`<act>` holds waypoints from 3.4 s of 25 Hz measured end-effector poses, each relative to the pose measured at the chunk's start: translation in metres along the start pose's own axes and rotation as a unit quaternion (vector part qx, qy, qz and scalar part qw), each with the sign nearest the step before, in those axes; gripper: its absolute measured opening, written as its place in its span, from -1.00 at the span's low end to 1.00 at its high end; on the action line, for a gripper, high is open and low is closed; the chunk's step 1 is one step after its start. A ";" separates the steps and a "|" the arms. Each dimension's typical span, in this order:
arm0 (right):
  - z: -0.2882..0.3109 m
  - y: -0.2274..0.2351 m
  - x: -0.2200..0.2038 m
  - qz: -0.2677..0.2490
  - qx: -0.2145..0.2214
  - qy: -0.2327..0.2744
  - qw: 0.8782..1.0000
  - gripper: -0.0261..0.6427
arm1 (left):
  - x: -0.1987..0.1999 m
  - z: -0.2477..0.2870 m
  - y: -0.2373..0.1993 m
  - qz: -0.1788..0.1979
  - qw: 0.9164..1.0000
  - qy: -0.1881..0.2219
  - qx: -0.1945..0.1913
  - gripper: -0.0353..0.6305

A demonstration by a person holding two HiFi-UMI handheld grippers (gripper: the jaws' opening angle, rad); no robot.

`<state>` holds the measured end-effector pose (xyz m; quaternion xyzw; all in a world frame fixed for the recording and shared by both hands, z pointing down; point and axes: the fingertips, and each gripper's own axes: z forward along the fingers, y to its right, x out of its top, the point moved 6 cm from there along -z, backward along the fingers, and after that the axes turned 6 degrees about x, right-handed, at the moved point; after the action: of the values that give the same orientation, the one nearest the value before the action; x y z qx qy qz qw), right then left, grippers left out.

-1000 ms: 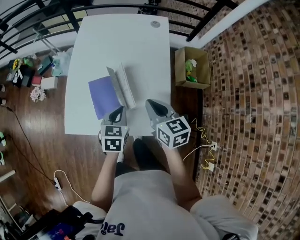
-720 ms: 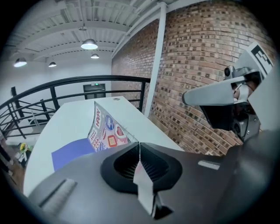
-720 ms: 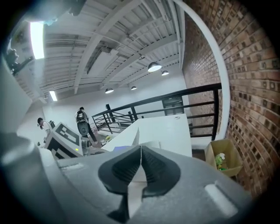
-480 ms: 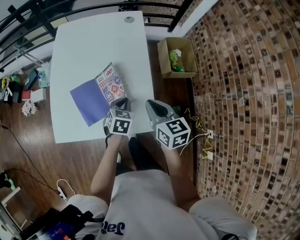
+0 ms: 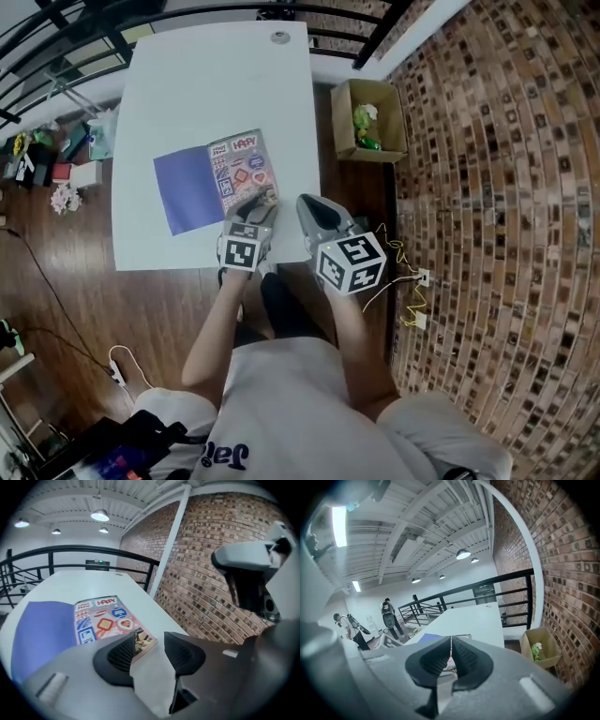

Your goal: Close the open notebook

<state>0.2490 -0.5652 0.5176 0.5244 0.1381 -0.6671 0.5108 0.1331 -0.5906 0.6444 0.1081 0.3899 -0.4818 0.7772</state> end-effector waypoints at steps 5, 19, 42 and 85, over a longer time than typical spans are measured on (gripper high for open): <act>0.020 -0.019 0.002 -0.012 0.030 -0.009 0.999 -0.96 | -0.017 -0.069 -0.043 -0.071 0.995 0.054 0.052 -0.43; 0.068 -0.073 -0.007 -0.043 0.095 -0.050 0.993 -0.96 | -0.088 -0.160 -0.154 -0.211 0.960 0.075 0.171 -0.36; 0.051 -0.069 -0.005 -0.050 0.085 -0.047 0.994 -0.96 | -0.112 -0.125 -0.183 -0.489 0.858 0.149 0.056 -0.76; -0.027 0.003 0.004 -0.010 -0.027 0.017 0.999 -0.96 | -0.029 0.028 0.037 -0.009 0.987 -0.126 -0.100 -0.33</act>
<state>0.2667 -0.5490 0.5042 0.5203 0.1706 -0.6590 0.5156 0.1717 -0.5674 0.6762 -0.0349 0.3361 -0.4571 0.8227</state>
